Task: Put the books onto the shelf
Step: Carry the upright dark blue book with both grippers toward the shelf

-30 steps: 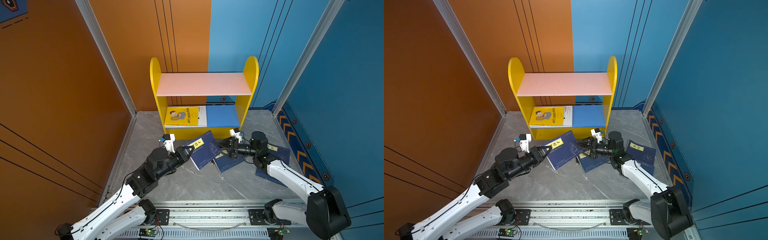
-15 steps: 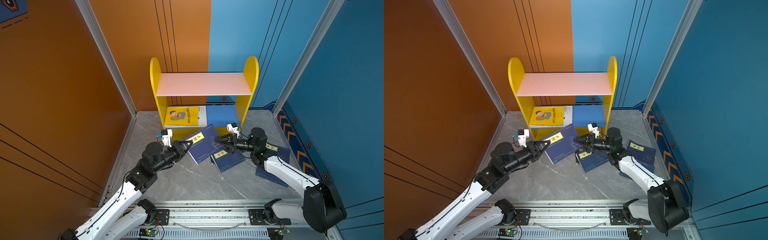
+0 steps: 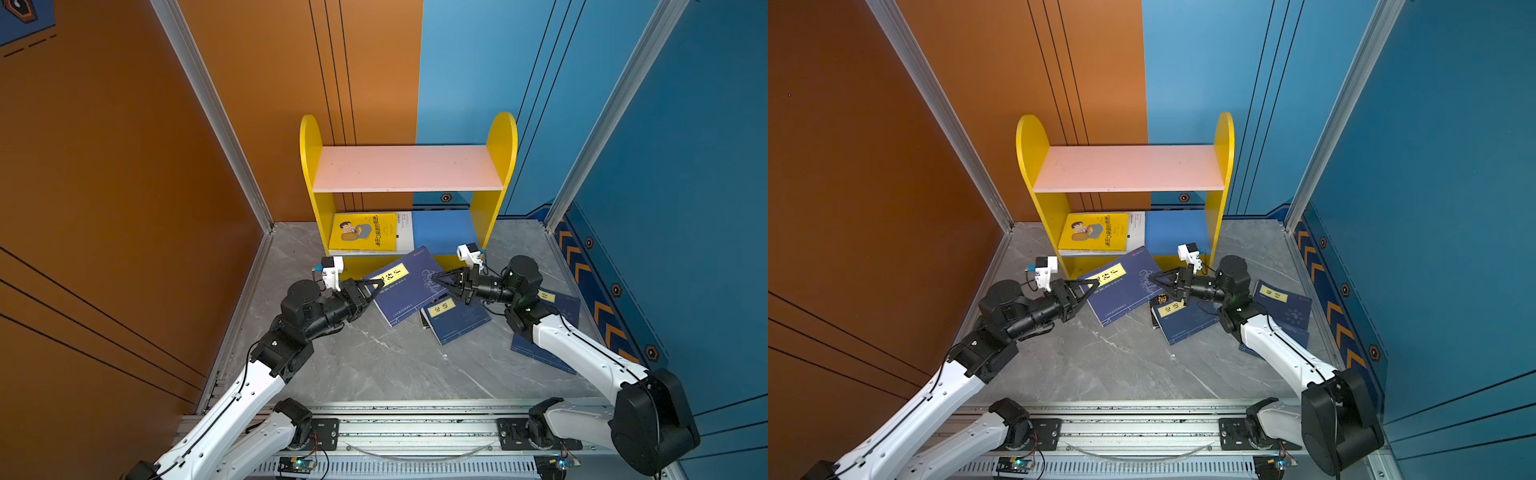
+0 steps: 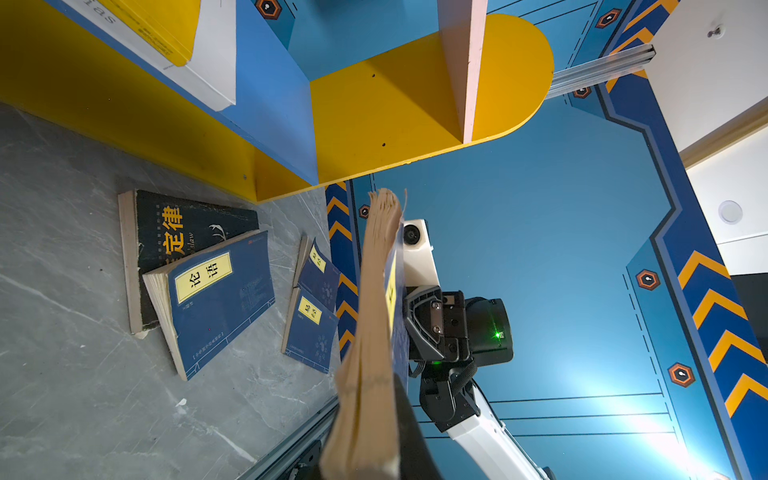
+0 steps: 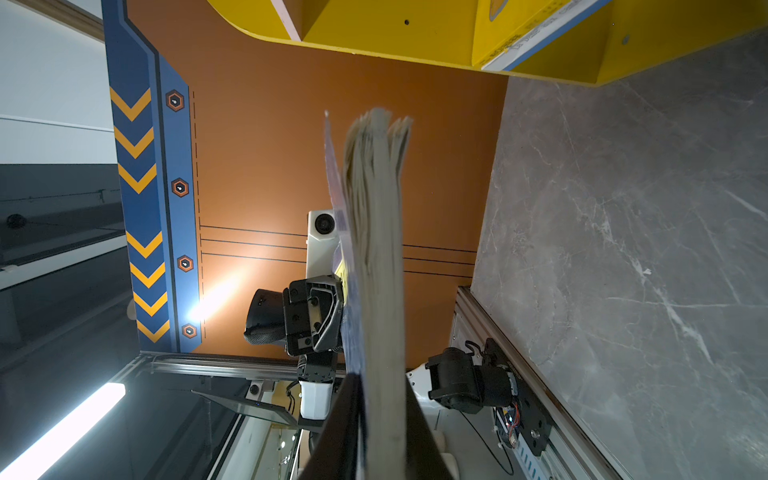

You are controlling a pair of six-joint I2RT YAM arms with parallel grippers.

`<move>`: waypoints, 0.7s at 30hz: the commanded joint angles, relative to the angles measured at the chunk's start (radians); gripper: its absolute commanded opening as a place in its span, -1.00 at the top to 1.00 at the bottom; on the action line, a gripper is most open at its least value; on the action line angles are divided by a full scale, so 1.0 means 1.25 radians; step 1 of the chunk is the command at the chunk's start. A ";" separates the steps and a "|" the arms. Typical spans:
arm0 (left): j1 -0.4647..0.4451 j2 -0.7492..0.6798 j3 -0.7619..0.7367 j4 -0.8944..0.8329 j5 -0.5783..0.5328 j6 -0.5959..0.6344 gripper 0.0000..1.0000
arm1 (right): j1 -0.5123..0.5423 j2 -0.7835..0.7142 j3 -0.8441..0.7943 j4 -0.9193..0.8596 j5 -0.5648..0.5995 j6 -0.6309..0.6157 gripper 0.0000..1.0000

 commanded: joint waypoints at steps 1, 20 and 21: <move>0.019 -0.016 0.008 0.041 -0.006 0.002 0.71 | 0.003 -0.024 -0.002 -0.019 0.009 -0.017 0.74; 0.089 -0.136 -0.062 0.034 -0.119 -0.041 0.70 | -0.053 -0.028 0.005 -0.041 0.008 -0.007 0.77; 0.089 -0.138 -0.063 0.021 -0.119 -0.041 0.69 | -0.055 -0.025 0.008 -0.042 0.009 -0.006 0.77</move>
